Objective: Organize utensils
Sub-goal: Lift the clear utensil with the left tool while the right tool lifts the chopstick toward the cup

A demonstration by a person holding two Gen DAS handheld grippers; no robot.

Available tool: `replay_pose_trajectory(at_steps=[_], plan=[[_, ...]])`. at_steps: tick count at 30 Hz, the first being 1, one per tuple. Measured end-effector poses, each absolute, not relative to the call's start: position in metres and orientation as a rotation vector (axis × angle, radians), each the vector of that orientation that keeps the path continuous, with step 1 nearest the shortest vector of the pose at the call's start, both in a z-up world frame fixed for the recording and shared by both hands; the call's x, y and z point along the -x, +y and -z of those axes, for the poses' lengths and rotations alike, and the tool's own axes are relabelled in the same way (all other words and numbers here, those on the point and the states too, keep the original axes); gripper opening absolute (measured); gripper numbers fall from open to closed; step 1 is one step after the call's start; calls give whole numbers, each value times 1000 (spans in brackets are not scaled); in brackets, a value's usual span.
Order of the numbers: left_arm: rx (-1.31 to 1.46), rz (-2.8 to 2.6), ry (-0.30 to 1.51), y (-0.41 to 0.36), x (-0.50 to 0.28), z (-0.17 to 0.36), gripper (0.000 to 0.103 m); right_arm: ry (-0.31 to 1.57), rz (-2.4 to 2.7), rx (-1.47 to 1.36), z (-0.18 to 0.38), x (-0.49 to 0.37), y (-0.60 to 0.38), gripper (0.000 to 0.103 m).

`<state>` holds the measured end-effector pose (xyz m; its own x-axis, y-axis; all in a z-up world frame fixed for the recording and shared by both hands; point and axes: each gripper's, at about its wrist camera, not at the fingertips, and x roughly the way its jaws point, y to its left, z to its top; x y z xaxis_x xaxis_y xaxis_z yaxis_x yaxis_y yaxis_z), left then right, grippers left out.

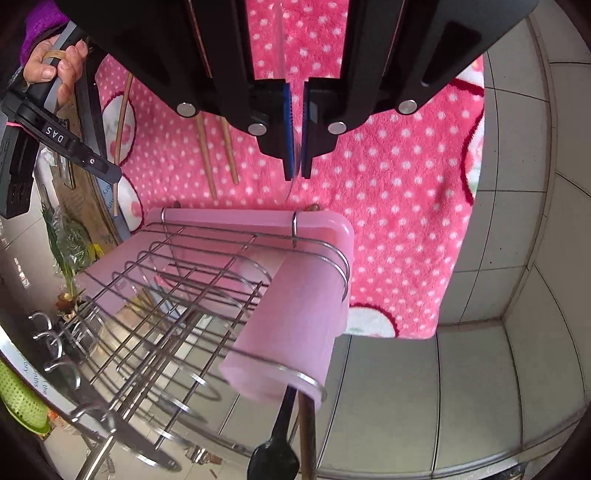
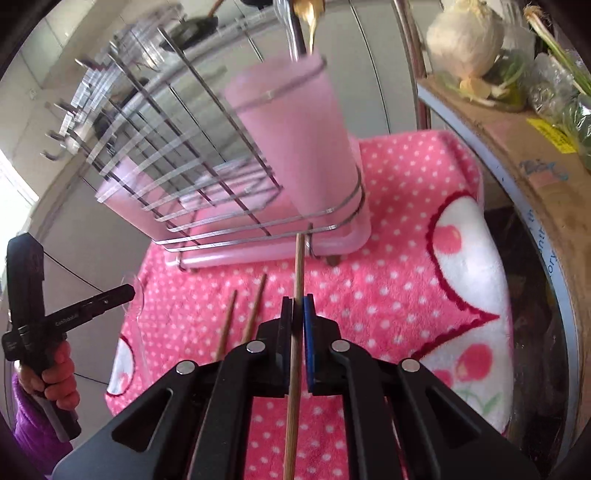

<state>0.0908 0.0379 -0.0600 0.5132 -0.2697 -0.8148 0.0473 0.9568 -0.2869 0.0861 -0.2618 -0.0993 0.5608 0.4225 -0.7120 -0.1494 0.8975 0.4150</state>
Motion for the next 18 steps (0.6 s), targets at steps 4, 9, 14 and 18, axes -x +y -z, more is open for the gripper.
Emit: replay_pose_trajectory(at_steps=[4,9,14,18], plan=[[261,200,922,49,-72,36,3,809,-327,-307,76,-66,-269,2],[264,211,845,59,-59,12,3,848,-356,-264,69,-66,-266,2],[284,224,844,64,-58,10,3,1063,-347,-255,109,-100,-248,3],[296,241,867,64,-63,18,3,1178,-325,-215,138,-126,-232,8]])
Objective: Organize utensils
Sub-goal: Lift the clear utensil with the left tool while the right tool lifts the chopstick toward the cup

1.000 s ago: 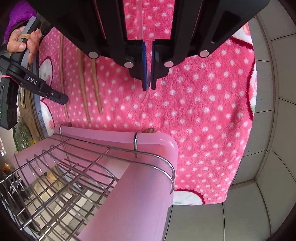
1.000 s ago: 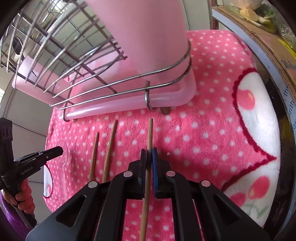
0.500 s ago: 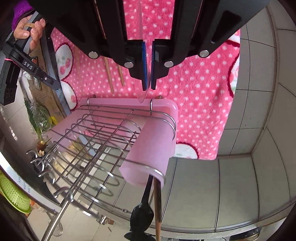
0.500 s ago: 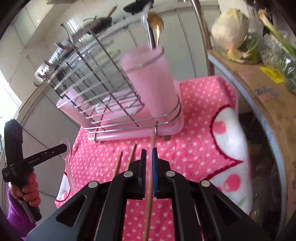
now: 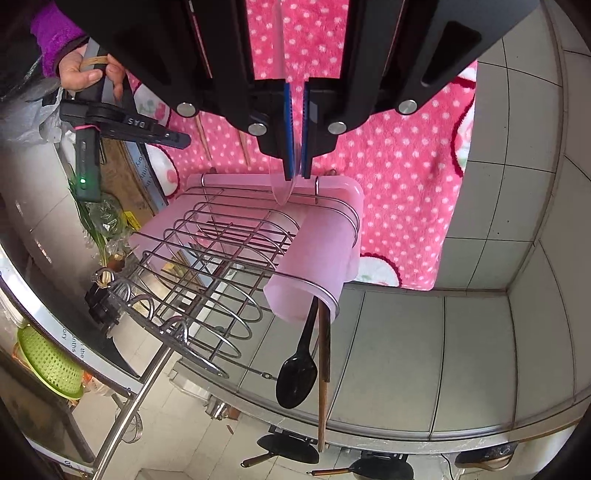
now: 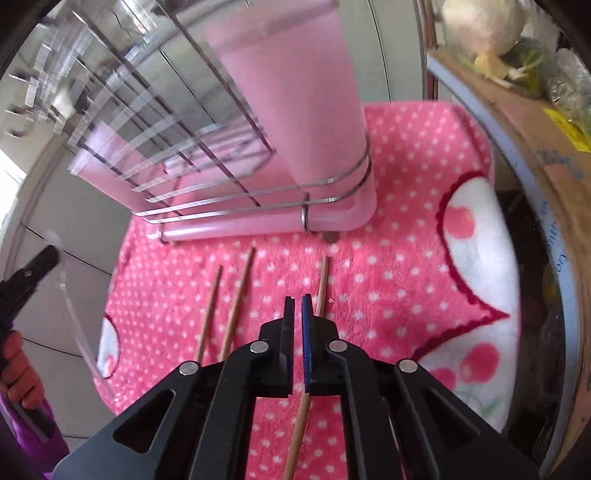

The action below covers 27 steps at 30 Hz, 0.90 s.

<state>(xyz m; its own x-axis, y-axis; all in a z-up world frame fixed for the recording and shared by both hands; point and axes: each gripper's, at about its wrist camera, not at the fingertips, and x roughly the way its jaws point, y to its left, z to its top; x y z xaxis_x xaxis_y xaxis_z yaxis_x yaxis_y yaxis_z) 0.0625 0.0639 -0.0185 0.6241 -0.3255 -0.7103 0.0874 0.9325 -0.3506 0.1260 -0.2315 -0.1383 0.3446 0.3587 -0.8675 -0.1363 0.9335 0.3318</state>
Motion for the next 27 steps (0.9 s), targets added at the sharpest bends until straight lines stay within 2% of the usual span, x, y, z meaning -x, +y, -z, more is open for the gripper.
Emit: replay_pose_trajectory(at_steps=[3,10,11,14,18,27], plan=[[294,248,873,64,-65,22,3,1215,-292,-169,150,-136,-223,21],[304,258,872,66,-70,24,3,1271,-264,-119,165,-145,-216,22],[305,258,871,66,-71,24,3,1261,-266,-122,166,-145,-217,22],[312,252,872,66,-71,24,3,1215,-245,-105,167,-142,-217,8],[314,238,862,67,-68,19,3,1143,-286,-199,159,-126,-232,5],[310,219,777,69,-54,-11,3,791,-379,-288,76,-66,-261,5]])
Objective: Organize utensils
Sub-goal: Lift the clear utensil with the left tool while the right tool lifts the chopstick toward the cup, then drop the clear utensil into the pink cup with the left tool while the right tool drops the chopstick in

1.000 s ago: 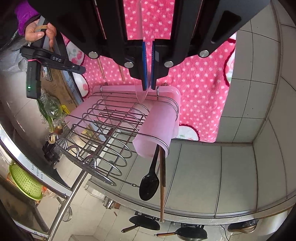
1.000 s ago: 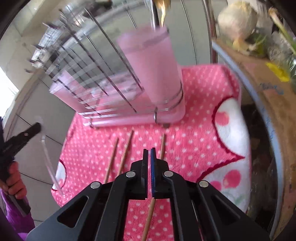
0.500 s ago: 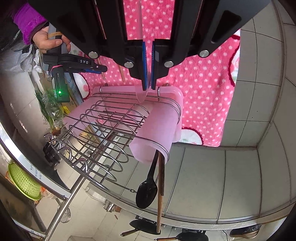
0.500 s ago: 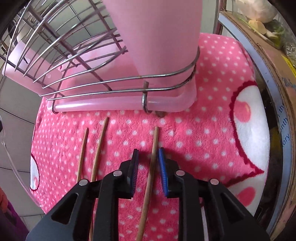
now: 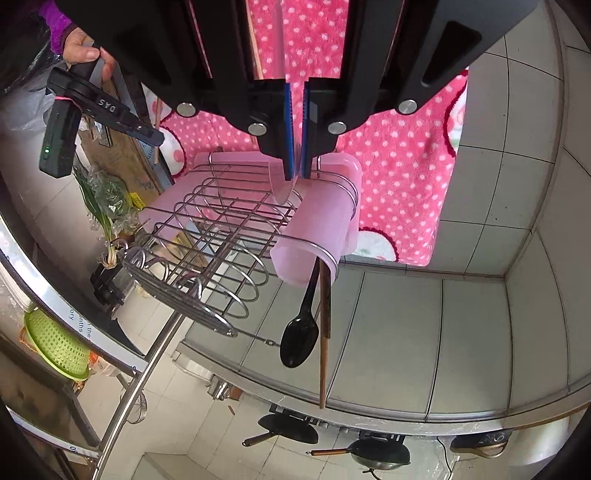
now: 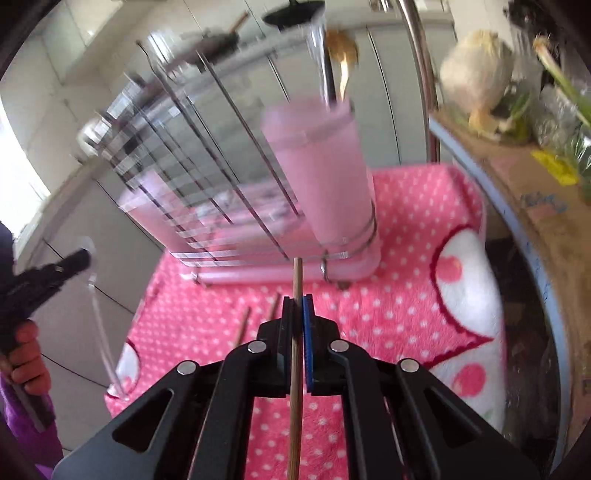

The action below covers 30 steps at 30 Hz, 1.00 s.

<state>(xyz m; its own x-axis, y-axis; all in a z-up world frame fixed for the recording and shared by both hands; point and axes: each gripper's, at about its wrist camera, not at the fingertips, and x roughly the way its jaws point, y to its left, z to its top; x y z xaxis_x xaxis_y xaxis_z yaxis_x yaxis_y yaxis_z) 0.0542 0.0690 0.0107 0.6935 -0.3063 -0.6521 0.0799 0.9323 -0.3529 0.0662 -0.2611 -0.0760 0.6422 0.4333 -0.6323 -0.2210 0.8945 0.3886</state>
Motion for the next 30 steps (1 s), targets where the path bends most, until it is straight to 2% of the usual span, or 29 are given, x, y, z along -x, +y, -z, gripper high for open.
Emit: replay_pose_trajectory(at_steps=[8,15,25,30], plan=[[310,211,683,71,-46,-45,3,506,-398,-283,-7,-37,-276,5],[321,190,575,77,-53,-83,3,349,-395,-239,-74,-38,-285,5],[299,69,341,82,-78,-135,3,208,-350,-190,-140,-64,-290,5],[265,-45,229,79,-91,-137,3,166,-295,-167,-157,-81,-299,5]])
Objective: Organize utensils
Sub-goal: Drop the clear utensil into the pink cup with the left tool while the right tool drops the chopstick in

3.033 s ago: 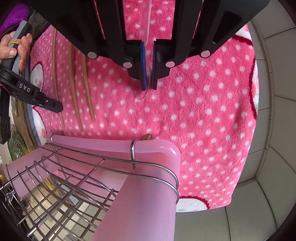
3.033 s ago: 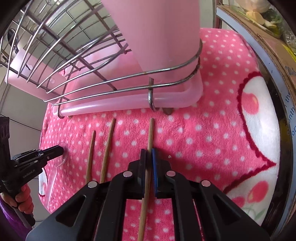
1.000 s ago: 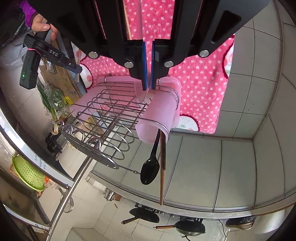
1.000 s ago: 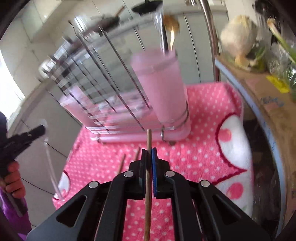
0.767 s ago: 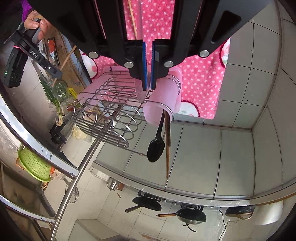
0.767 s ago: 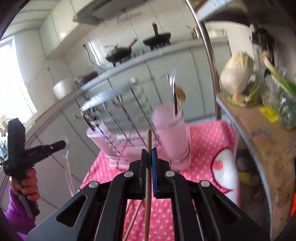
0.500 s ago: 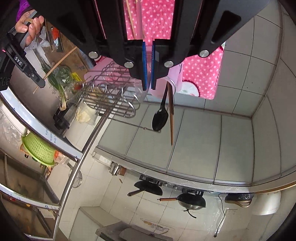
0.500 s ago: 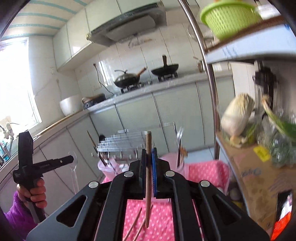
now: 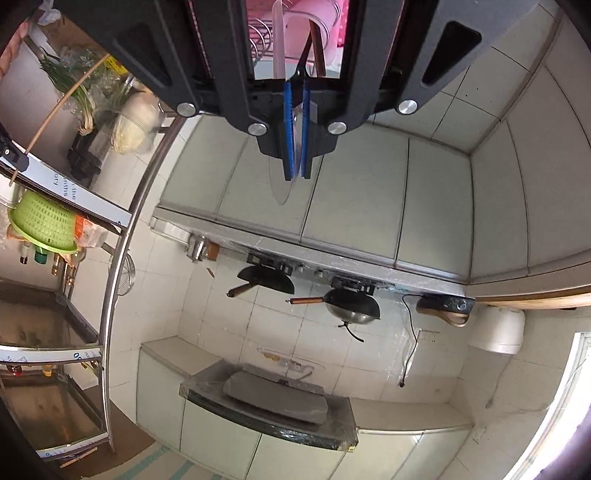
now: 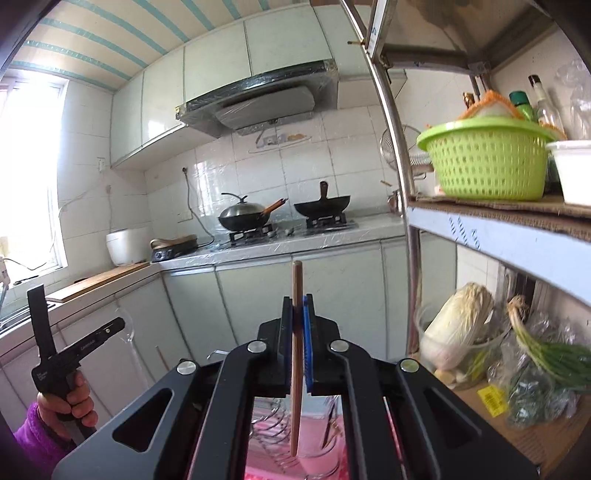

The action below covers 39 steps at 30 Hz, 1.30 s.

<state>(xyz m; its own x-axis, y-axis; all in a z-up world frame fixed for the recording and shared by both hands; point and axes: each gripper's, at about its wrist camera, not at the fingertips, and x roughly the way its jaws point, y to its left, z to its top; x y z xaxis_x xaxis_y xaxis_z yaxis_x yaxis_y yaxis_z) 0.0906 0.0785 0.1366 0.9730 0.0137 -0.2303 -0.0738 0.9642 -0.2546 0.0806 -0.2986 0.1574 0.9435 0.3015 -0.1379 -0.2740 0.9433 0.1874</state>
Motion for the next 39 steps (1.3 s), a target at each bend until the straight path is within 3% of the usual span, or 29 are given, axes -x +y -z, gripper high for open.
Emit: replay_pose_trajectory(at_steps=[15,30,39], plan=[[293,-232,109,73,-103,-61,3,245,-288,-156,-104,-127,-291,5],[371,-119,367,86,-113,-12,3,408,-316,-239,-47,-123,-297,5],[381,-76,421,90,-132,-11,4,452,-303,-249,-33,-137,-294,6]])
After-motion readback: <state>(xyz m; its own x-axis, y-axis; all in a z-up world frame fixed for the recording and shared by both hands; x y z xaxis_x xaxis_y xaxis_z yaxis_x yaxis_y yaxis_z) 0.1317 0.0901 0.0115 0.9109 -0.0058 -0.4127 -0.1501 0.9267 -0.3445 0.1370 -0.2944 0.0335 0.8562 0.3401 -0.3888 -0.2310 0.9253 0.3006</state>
